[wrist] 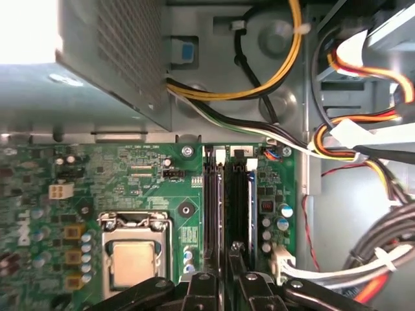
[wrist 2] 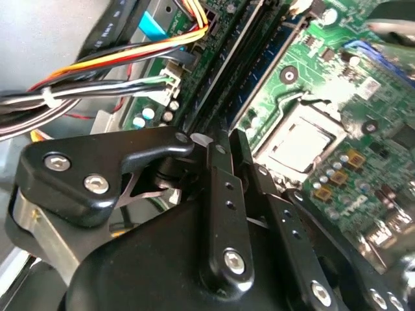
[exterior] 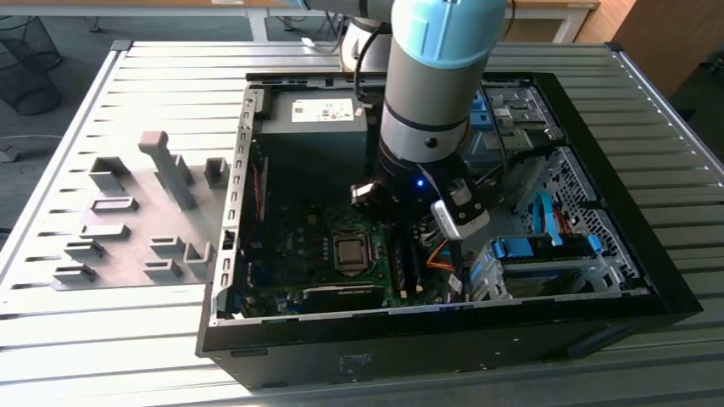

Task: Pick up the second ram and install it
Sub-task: 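Insert the second ram into the second slot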

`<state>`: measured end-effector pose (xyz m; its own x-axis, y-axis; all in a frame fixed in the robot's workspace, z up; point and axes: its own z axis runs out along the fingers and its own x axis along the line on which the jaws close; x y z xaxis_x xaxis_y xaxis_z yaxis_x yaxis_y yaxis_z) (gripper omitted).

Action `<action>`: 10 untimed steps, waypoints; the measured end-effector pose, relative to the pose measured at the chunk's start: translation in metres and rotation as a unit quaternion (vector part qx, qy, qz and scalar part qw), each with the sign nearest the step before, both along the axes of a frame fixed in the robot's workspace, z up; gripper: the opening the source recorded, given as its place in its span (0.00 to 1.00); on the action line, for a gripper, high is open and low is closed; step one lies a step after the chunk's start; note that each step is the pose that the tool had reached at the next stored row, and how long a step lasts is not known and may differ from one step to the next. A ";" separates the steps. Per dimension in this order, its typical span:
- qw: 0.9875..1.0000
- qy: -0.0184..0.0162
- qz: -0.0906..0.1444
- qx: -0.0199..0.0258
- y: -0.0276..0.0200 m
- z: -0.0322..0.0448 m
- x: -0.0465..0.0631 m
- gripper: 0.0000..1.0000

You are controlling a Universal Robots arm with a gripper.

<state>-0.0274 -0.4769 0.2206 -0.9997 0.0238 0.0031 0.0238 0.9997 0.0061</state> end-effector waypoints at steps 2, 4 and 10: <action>1.000 0.000 0.000 0.000 0.0000 0.0076 0.000 0.21; 1.000 0.000 0.000 0.000 0.0000 0.0146 0.000 0.21; 1.000 0.000 0.000 0.000 0.0000 0.0181 0.000 0.20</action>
<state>-0.0273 -0.4769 0.2387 -0.9997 0.0237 0.0031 0.0237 0.9997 0.0063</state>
